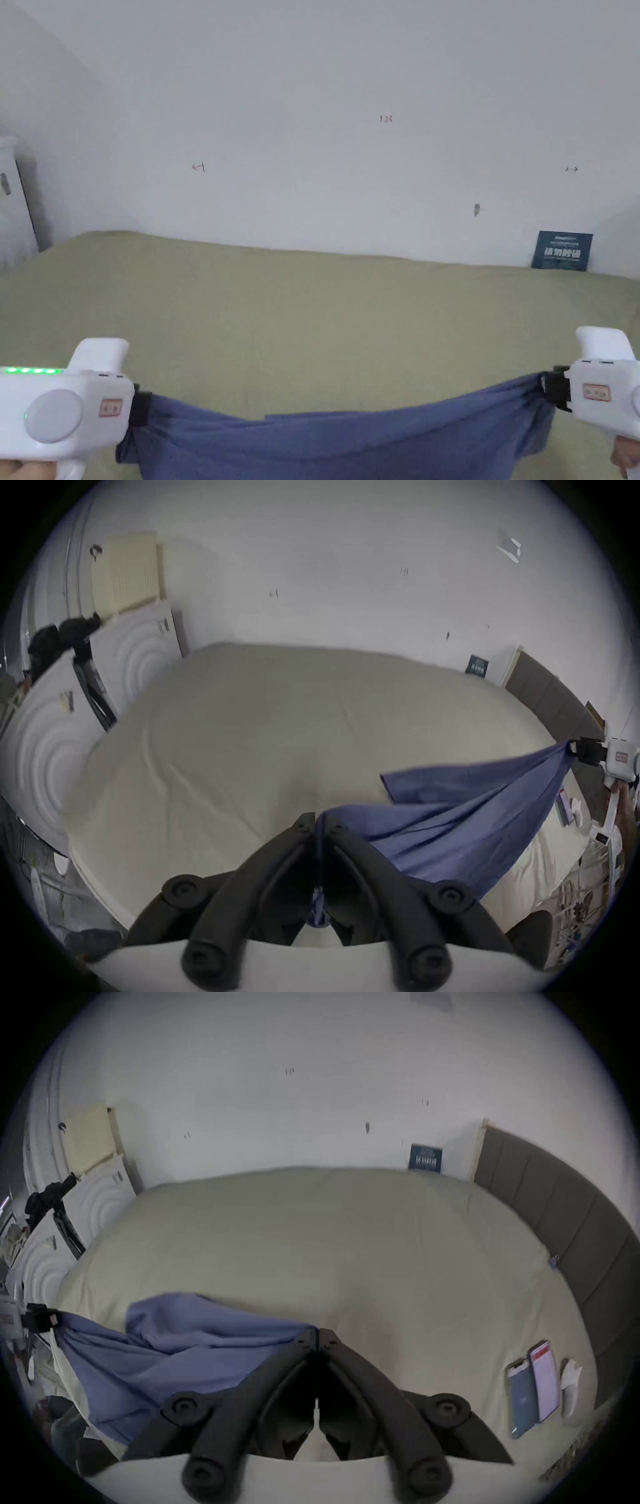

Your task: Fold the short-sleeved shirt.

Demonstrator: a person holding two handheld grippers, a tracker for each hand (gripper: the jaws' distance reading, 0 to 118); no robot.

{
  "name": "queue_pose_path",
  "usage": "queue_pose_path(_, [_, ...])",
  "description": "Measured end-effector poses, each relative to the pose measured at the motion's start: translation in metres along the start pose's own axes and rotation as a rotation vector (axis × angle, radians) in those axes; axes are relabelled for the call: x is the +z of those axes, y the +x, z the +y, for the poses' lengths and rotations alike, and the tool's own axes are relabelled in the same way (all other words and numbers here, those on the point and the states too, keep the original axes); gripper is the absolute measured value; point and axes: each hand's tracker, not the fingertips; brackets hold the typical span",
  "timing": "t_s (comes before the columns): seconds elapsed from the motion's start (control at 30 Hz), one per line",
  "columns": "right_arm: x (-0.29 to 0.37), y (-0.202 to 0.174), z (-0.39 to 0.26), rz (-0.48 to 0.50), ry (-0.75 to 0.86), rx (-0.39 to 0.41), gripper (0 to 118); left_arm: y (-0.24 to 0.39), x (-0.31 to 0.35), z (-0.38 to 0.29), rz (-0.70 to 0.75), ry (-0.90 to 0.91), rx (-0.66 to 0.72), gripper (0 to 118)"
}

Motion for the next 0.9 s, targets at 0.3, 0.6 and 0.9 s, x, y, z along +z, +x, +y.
queue_pose_path(0.3, [0.114, 0.008, 0.068, -0.056, 0.163, 0.006, 0, 0.012, 0.085, 0.089, 0.001, 0.14, 0.014, 3])
queue_pose_path(0.6, [0.145, 0.018, 0.125, -0.11, 0.231, -0.005, 0, 0.048, 0.104, 0.151, -0.009, 0.22, 0.029, 3])
queue_pose_path(0.9, [0.099, 0.025, 0.184, -0.19, 0.249, 0.002, 0, 0.073, 0.053, 0.21, 0.025, 0.225, 0.031, 3])
